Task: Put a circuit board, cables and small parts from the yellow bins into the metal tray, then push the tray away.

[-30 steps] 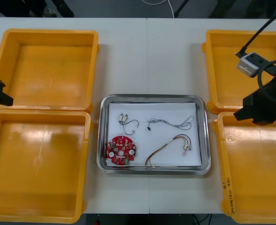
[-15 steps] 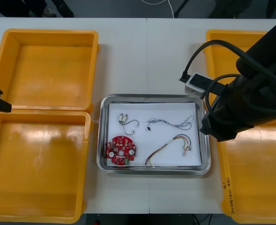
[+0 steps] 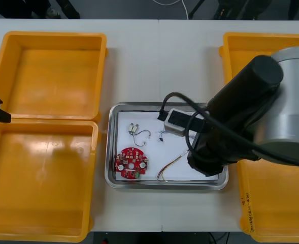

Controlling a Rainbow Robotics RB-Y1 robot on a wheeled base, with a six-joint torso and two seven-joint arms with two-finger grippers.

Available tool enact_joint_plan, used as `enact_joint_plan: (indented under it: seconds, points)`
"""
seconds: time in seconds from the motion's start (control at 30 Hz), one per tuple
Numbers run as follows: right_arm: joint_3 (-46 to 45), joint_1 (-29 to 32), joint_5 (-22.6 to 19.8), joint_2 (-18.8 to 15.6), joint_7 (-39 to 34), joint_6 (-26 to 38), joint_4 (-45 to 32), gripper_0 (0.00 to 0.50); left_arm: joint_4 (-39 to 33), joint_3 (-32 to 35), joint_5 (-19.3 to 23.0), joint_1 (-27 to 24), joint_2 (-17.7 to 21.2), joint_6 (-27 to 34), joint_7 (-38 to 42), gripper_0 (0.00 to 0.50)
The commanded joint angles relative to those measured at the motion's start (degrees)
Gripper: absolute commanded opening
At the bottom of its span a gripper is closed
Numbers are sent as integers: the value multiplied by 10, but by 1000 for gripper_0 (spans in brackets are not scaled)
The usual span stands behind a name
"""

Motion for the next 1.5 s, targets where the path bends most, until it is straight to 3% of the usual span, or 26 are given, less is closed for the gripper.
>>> enact_joint_plan:
  seconds: [0.03, 0.2, 0.57, 0.73, 0.97, 1.5]
  points:
    - [91, -38, 66, 52, 2, -15, -10, 500, -16, -26, -19, 8, -6, 3, -41, 500]
    - [159, -39, 107, 74, 11, -58, 16, 500, -16, -41, -27, 8, -6, 3, -41, 500]
    - [252, -37, 161, 78, 30, -130, 69, 500, -16, -41, -27, 8, -6, 3, -41, 500]
    - [267, -31, 169, 87, 40, -141, 90, 500, -16, -41, -27, 8, -6, 3, -41, 500]
    - [292, -18, 217, 99, 50, -143, 98, 500, -16, -41, -27, 8, -6, 3, -41, 500]
    - [346, -7, 257, 85, 57, -181, 112, 500, -16, -41, -27, 8, -6, 3, -41, 500]
